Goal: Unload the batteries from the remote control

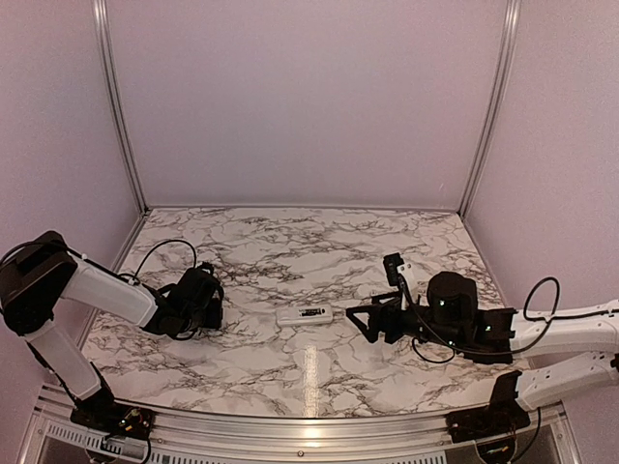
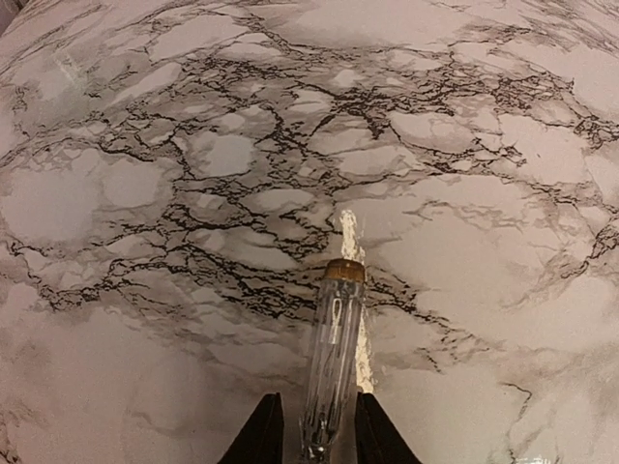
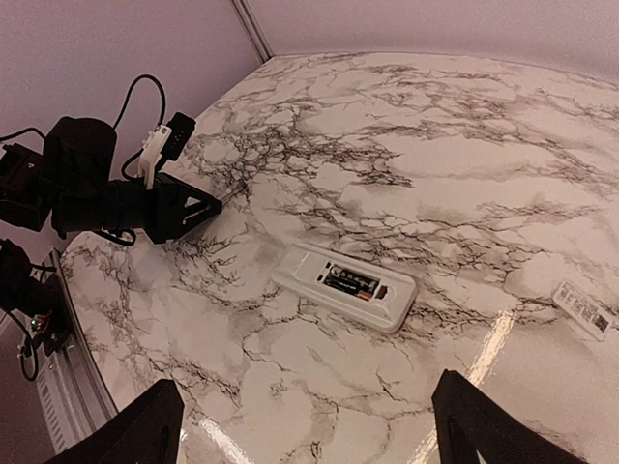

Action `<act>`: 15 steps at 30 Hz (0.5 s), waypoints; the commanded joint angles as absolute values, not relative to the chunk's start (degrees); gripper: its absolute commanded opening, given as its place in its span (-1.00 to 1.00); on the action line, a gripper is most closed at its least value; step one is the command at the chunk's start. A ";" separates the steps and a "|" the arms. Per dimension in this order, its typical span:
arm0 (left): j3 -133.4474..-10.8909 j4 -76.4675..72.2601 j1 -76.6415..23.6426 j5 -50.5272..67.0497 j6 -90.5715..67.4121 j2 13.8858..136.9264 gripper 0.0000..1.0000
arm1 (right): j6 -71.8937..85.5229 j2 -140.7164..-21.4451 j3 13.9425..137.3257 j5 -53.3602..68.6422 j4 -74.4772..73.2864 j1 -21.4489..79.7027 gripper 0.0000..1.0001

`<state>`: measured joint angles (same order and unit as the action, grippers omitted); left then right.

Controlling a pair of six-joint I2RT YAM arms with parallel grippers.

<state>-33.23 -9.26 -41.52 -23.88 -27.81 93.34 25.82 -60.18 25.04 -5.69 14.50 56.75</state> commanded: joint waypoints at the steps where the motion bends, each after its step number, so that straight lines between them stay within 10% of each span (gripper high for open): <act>1: -31.92 -9.22 -40.87 -20.18 -27.13 95.10 -0.55 | 25.27 -60.59 27.46 -6.33 13.30 57.48 0.77; 15: -31.51 -15.42 -41.56 -14.45 -21.73 91.56 -1.00 | 24.36 -61.60 30.83 -7.31 10.37 57.57 0.78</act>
